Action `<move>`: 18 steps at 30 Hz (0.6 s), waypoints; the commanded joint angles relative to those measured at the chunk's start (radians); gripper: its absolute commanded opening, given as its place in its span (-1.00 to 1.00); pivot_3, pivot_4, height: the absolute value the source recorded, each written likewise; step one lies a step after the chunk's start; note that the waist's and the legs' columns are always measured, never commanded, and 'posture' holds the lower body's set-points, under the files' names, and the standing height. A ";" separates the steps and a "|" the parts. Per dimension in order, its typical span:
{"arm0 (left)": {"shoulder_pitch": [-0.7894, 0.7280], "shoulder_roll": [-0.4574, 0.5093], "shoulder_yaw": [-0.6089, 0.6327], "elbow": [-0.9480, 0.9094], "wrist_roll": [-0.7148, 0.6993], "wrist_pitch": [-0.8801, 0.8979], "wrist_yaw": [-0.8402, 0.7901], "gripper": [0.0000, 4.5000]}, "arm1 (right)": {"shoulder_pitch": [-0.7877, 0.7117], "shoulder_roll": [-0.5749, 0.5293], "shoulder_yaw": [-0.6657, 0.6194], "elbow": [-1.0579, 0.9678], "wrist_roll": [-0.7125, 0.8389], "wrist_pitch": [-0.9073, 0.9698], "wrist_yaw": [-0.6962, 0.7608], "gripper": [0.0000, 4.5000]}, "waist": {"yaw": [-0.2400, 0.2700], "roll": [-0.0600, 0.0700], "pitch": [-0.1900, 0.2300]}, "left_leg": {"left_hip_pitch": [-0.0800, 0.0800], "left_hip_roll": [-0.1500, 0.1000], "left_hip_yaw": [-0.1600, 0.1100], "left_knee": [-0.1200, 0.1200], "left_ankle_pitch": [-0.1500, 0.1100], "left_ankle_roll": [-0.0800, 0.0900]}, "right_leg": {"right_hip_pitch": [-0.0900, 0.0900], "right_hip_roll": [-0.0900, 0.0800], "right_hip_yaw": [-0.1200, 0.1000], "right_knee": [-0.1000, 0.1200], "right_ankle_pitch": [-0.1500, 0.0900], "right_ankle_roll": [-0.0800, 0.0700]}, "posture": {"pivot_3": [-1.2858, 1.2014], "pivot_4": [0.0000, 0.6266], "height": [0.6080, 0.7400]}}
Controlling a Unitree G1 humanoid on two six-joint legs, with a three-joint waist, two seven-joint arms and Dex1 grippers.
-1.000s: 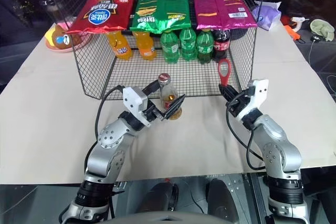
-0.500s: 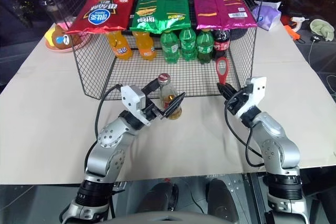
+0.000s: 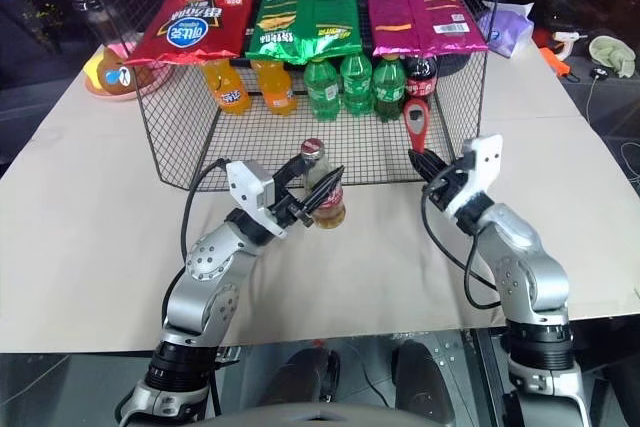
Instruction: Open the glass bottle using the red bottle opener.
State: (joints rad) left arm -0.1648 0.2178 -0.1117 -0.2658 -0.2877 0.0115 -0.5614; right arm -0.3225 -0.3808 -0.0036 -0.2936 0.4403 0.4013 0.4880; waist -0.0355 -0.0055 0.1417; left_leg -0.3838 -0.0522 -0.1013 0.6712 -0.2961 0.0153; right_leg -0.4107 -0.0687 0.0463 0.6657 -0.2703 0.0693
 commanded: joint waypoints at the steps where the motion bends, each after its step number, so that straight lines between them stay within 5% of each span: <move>1: -0.014 -0.002 -0.001 -0.008 0.002 -0.016 -0.002 -0.09 | -0.054 -0.036 0.102 -0.039 -0.188 -0.206 0.045 -1.00 | 0.000 0.000 0.000 | 0.000 0.000 0.000 0.000 0.000 0.000 | 0.000 0.000 0.000 0.000 0.000 0.000 | 0.03 -0.52 1.00; 6: -0.022 -0.004 -0.001 0.000 0.001 -0.017 -0.003 -0.09 | -0.065 -0.059 0.202 0.033 -0.447 -0.519 0.018 -1.00 | 0.002 0.000 0.000 | 0.000 0.000 0.000 0.000 0.000 0.000 | 0.000 0.000 0.000 0.000 0.000 0.000 | 0.03 -0.52 1.00; 18: -0.014 -0.005 -0.009 -0.003 -0.009 -0.009 -0.016 -0.09 | -0.038 -0.090 0.261 0.301 -0.751 -0.976 -0.110 -1.00 | 0.002 0.000 0.000 | 0.001 0.000 0.000 0.001 0.000 0.000 | 0.001 0.000 0.000 0.000 0.000 0.000 | 0.03 -0.52 1.00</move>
State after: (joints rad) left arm -0.1760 0.2152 -0.1156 -0.2543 -0.2889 0.0129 -0.5696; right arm -0.3660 -0.4673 0.2285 -0.0036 -0.2584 -0.5047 0.3920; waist -0.0337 -0.0058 0.1415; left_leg -0.3825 -0.0522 -0.1010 0.6718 -0.2960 0.0150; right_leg -0.4093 -0.0686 0.0465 0.6655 -0.2702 0.0694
